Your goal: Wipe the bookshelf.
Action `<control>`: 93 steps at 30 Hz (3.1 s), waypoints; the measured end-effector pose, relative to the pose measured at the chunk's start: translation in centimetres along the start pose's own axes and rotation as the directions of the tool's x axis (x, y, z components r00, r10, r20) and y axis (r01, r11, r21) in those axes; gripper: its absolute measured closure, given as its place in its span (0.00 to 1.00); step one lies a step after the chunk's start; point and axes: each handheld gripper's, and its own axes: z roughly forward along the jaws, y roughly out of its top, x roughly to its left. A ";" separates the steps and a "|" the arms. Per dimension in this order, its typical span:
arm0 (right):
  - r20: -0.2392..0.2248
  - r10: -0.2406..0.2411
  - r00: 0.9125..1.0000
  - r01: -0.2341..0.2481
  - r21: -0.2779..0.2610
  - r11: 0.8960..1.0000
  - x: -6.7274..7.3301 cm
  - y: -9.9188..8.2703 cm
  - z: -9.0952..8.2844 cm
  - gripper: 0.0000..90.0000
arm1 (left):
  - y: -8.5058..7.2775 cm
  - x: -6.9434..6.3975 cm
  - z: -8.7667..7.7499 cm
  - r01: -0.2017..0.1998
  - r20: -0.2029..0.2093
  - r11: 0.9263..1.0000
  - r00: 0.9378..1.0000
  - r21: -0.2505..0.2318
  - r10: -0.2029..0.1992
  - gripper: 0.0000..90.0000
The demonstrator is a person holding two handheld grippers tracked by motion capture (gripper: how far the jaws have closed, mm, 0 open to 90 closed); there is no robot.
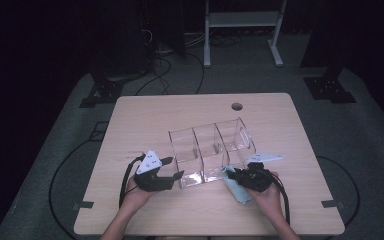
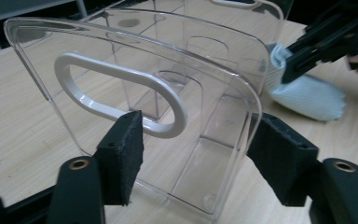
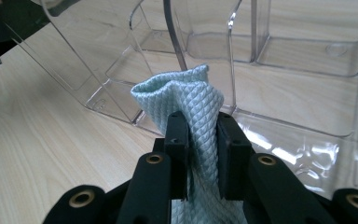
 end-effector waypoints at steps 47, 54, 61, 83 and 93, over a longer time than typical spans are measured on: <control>0.032 0.021 0.999 -0.019 -0.049 0.999 -2.9 1.5 -2.9 0.84 | 0.5 5.4 1.3 0.071 -0.140 0.997 0.988 -0.014 -0.072 0.50; 0.002 0.032 0.999 -0.032 -0.066 0.997 -2.8 0.8 -4.0 0.82 | 0.4 4.8 0.5 0.059 -0.120 0.998 0.991 -0.015 -0.061 0.43; 0.056 0.054 0.997 -0.050 -0.073 0.996 -3.7 -0.8 -6.5 0.82 | -0.6 4.8 -0.3 0.072 -0.113 0.997 0.991 -0.018 -0.073 0.40; 0.258 0.209 0.943 -0.203 -0.051 0.978 -10.8 -2.9 -11.5 0.78 | -2.9 4.8 -2.3 0.061 -0.112 0.998 0.992 0.019 -0.058 0.32; 0.233 0.239 0.943 -0.238 -0.034 0.971 -12.6 -0.1 -7.7 0.52 | -3.4 4.9 -2.2 0.066 -0.090 0.998 0.994 0.006 -0.065 0.25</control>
